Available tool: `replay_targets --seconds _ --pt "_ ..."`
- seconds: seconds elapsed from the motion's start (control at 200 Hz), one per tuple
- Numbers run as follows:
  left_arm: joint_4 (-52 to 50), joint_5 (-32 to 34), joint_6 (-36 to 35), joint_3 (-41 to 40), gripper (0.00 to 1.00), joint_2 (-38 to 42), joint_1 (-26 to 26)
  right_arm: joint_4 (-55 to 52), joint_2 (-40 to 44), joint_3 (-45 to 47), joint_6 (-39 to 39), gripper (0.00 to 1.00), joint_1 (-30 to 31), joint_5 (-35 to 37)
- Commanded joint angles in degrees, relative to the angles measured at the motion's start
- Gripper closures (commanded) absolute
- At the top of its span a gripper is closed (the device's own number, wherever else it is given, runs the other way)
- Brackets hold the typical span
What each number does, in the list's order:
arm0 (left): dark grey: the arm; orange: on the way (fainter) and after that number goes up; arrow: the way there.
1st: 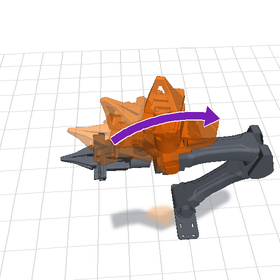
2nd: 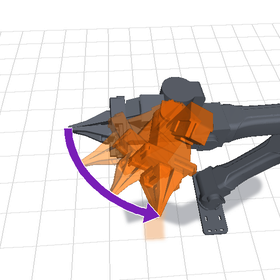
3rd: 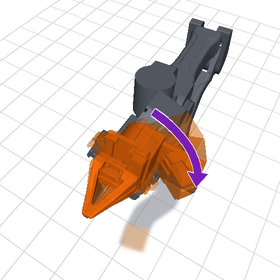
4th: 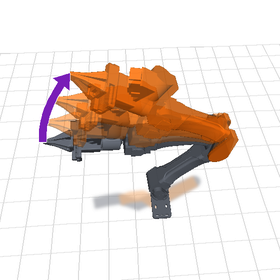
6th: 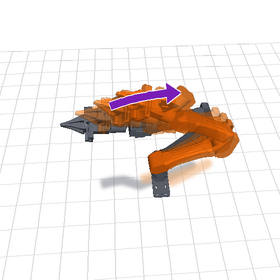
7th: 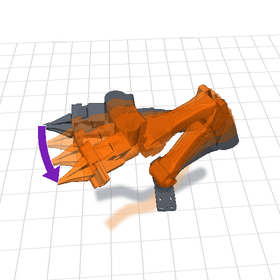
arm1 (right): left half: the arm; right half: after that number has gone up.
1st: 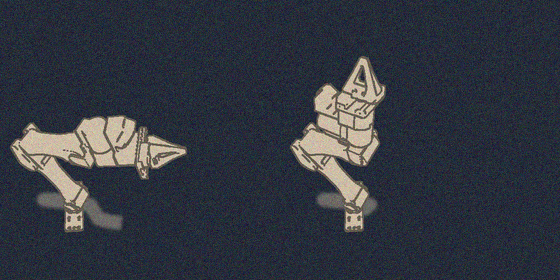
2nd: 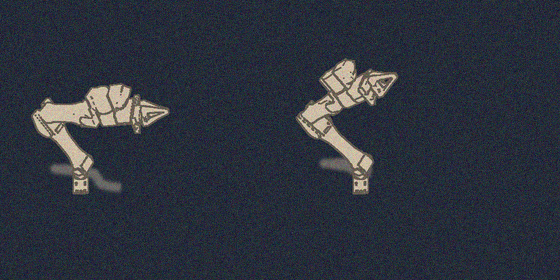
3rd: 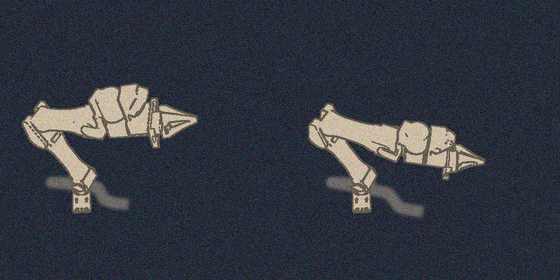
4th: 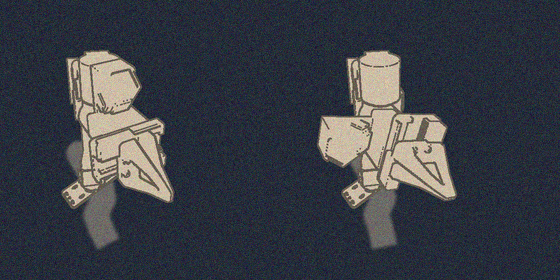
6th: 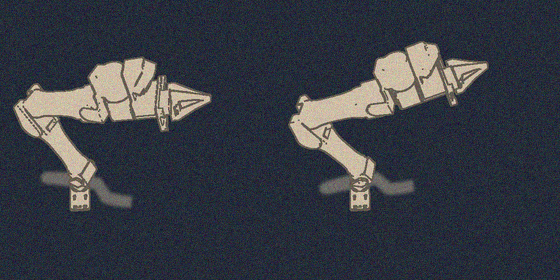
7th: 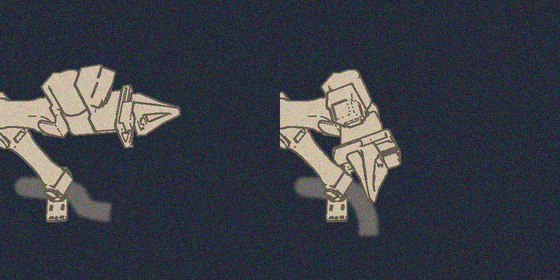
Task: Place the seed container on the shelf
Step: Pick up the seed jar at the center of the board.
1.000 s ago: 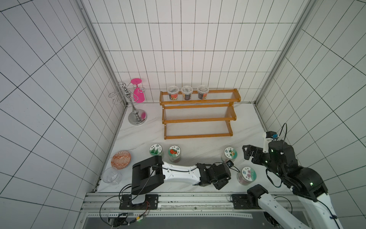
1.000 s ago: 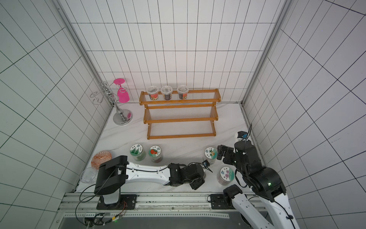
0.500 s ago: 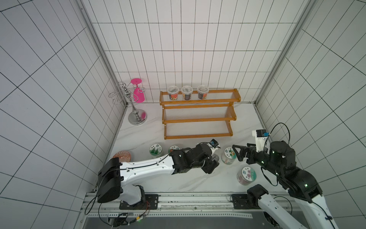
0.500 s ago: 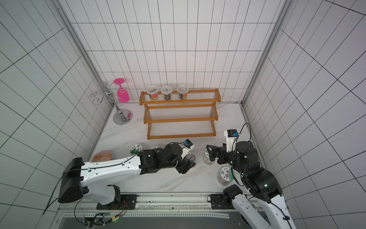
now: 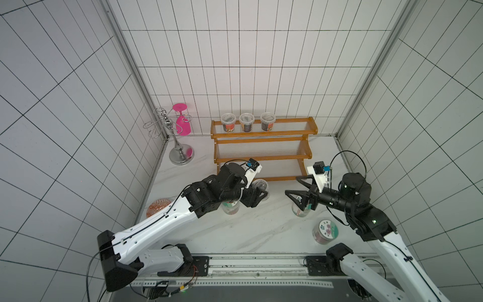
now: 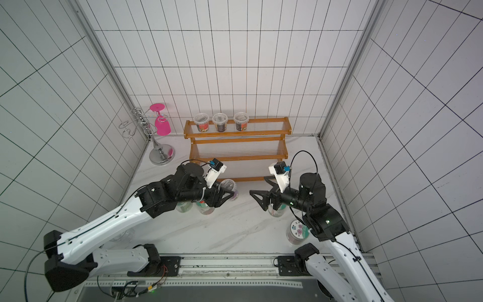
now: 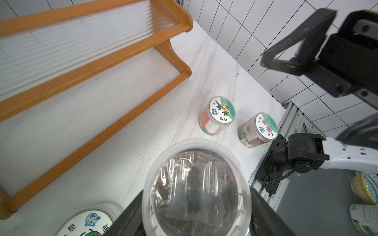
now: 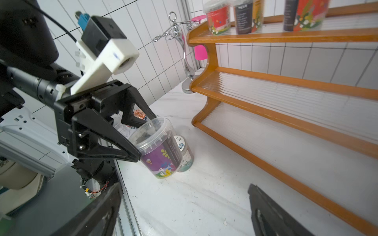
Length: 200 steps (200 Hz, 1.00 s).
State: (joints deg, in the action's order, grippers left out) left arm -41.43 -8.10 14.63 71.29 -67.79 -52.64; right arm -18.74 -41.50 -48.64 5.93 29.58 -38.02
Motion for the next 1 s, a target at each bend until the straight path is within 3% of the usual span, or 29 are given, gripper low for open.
replay_targets --seconds 0.0,0.295,0.49,0.795,0.994 --pt "-6.45 -2.99 -4.85 5.70 0.54 0.03 0.43 10.09 -2.73 1.19 -5.88 0.01 -0.21 -8.82" --pt "-15.19 -8.54 -15.03 15.49 0.55 -3.18 0.55 15.28 -9.34 -1.01 -14.36 0.01 1.56 -18.24" --pt "-19.35 -9.81 -20.43 19.73 0.54 -5.08 0.53 19.09 -10.38 -0.37 -15.16 0.01 3.56 -20.45" --pt "-20.24 -11.57 -22.36 21.88 0.53 -6.82 0.52 18.58 -13.12 -2.59 -14.88 0.00 4.74 -25.40" --pt "-19.26 -12.01 -22.54 21.79 0.54 -7.11 0.52 18.57 -14.81 -3.26 -14.99 0.05 6.10 -25.20"
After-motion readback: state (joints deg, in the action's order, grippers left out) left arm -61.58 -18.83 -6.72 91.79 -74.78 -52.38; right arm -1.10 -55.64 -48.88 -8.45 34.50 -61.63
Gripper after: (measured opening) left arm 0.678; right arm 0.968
